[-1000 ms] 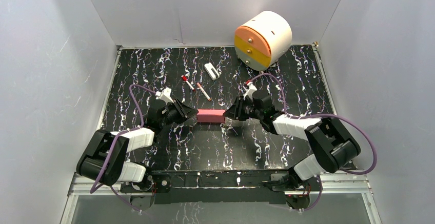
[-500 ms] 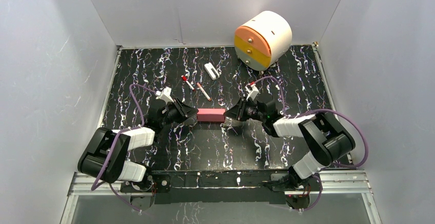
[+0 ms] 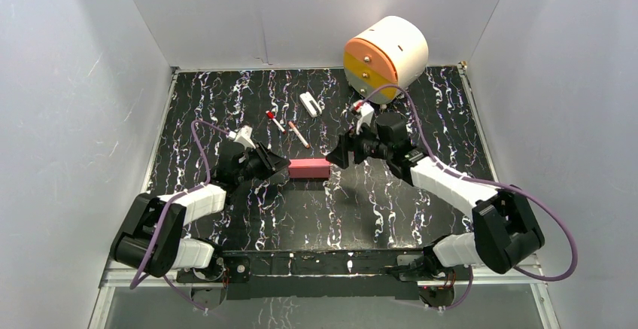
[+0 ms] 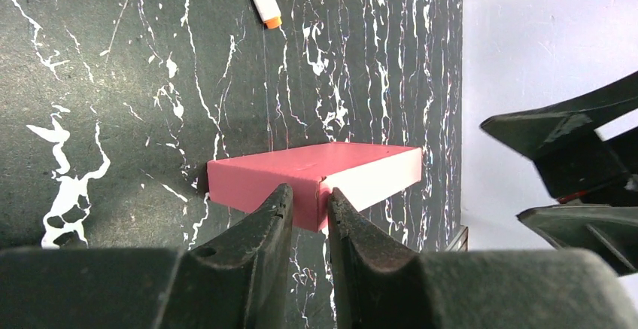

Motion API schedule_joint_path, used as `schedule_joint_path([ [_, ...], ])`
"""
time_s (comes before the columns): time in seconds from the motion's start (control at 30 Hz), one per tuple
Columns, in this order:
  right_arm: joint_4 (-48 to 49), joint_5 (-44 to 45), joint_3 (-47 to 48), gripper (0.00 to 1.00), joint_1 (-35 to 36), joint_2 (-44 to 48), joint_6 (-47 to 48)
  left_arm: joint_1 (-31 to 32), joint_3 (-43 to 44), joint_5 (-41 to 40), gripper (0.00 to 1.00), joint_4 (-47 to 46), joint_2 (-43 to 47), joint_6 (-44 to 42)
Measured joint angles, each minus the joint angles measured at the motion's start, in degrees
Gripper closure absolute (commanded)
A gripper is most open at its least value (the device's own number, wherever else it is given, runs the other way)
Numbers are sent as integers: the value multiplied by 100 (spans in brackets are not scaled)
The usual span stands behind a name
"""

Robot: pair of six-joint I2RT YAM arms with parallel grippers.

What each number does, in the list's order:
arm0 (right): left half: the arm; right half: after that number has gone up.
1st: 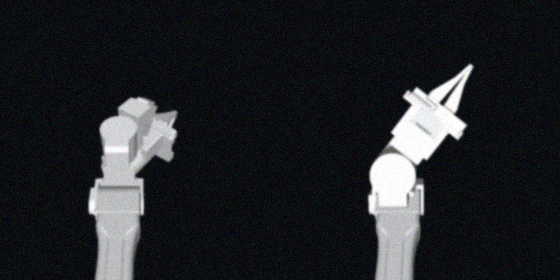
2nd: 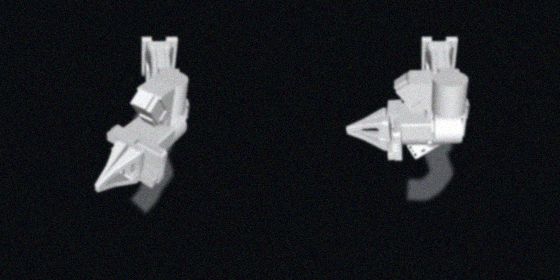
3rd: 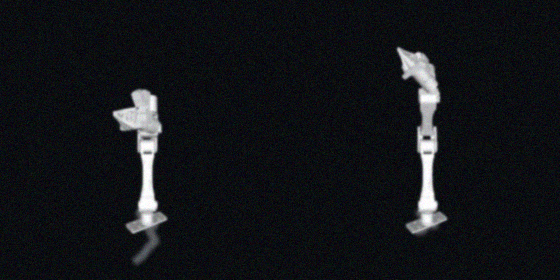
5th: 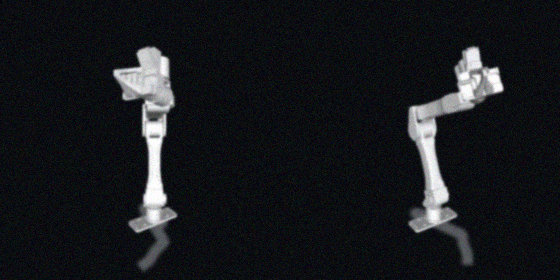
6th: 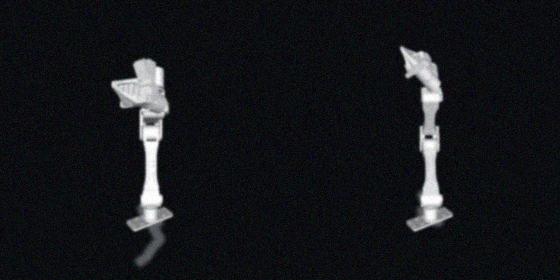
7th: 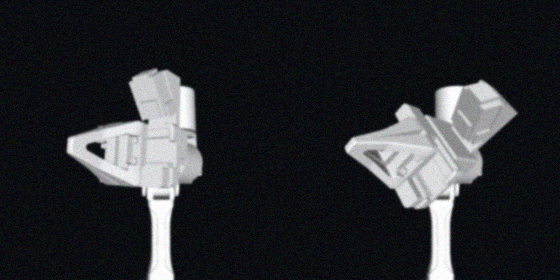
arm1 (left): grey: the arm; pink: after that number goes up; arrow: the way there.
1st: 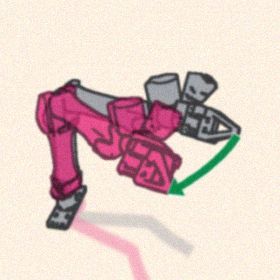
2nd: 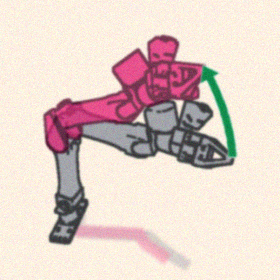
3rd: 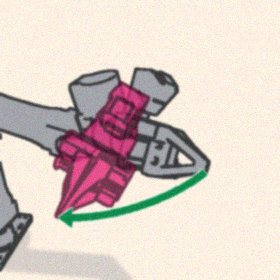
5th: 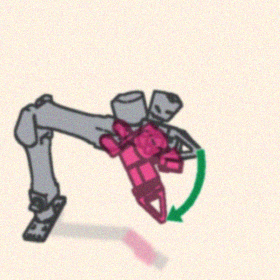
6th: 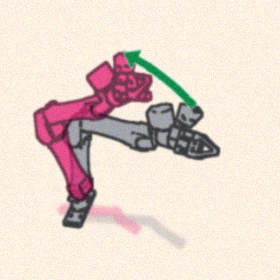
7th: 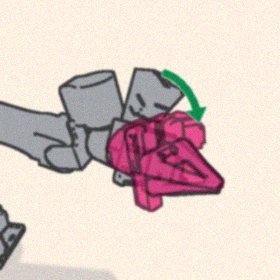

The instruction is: Fold the paper box

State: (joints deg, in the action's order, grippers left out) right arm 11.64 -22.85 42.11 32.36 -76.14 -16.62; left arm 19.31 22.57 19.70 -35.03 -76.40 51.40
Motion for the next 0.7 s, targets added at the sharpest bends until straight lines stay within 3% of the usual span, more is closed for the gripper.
schedule_joint_path([
  [0.27,-566,-50,621,16,640,-531,2334,0,37,-48,79,114,44,-46],
  [0.47,-977,610,1051,15,1589,-1036,3936,0,85,-44,79,205,44,-87],
  [0.7,-1198,1340,1672,20,1805,-1814,5101,0,96,-39,79,221,44,-114],
])
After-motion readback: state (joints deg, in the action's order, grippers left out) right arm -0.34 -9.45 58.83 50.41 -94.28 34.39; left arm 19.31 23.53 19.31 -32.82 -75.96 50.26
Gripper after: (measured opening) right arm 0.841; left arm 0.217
